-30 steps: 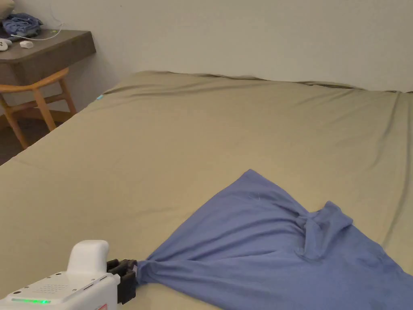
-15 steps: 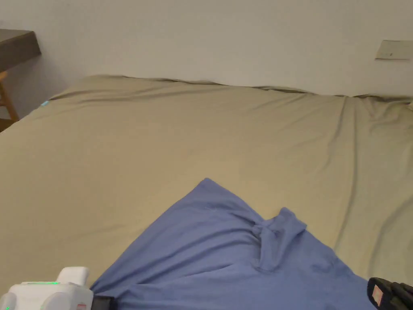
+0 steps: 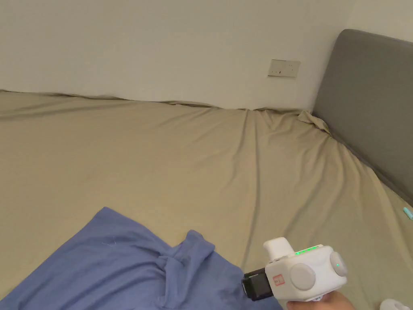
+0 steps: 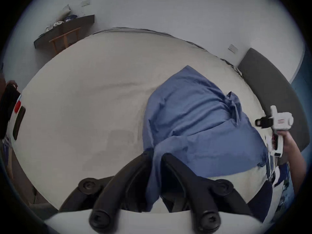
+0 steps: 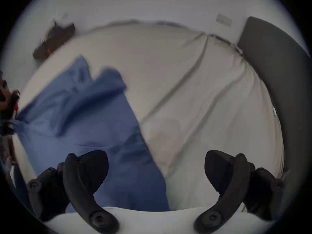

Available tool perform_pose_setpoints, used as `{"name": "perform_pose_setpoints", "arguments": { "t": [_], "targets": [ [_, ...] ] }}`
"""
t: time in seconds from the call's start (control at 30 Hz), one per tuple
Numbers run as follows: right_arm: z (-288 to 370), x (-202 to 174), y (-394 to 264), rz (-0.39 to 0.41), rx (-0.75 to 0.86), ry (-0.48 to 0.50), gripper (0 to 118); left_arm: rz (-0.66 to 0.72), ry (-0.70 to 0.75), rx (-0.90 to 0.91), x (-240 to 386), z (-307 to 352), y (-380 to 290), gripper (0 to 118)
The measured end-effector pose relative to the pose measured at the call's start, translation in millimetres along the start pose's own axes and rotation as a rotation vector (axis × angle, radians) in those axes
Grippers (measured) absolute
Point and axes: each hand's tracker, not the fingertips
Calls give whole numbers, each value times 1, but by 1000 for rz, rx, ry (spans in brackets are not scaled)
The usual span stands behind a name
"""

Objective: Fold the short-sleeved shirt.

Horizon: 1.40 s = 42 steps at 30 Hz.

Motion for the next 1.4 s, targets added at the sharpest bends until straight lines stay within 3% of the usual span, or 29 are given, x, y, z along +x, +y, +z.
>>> {"name": "perform_pose_setpoints", "arguments": {
  "t": [0.1, 0.17, 0.23, 0.27, 0.3, 0.33, 0.37, 0.4, 0.43, 0.57, 0.63, 0.7, 0.73, 0.83, 0.93, 1.07, 1.23, 1.4],
  "targets": [
    [-27, -14, 5, -5, -89, 10, 111, -7, 36, 11, -3, 3, 5, 2],
    [-17, -8, 6, -93, -18, 7, 112, -5, 33, 4, 0, 3, 5, 2],
    [-6, -12, 4, -119, -59, 45, 93, -7, 34, -5, -3, -1, 8, 2],
    [1, -19, -1, -81, -33, 22, 77, -9, 39, -3, -1, -1, 9, 2],
    [8, -27, -1, -20, -25, 18, 39, -8, 40, 2, 0, 0, 9, 2],
    [15, -36, -5, 24, -15, 21, 15, 2, 39, 11, 0, -1, 8, 2],
    [20, -45, -10, 43, 2, -24, 10, -4, 51, 23, 0, 0, 9, 2],
    [26, -53, -16, 81, 18, -35, 9, 3, 40, 25, 2, 1, 9, 2],
    [31, -58, -23, 88, 25, 21, 8, 8, 32, 30, 4, 2, 10, 2],
    [90, -43, -40, -151, 297, 143, 7, 51, 5, 70, -2, 10, 11, 2],
    [145, -30, -50, -270, 505, 300, 7, 97, -14, 107, -13, 16, 15, 2],
    [204, -26, -58, -266, 751, 462, 7, 178, -73, 132, -19, 24, 24, 2],
    [229, -27, -57, -252, 822, 430, 7, 212, -93, 157, -18, 26, 27, 2],
    [285, -24, -34, -224, 886, 181, 6, 220, -124, 229, -13, 38, 57, 2],
    [333, -6, -13, -243, 935, 68, 6, 190, -182, 313, 0, 58, 99, 2],
    [374, 3, 26, -139, 942, -217, 6, 177, -252, 436, 23, 96, 172, 2],
    [402, 10, 96, -49, 888, -407, 6, 61, -265, 544, 63, 140, 277, 2],
    [416, 29, 169, -43, 834, -455, 6, 84, -232, 579, 83, 163, 367, 2]
  ]
}}
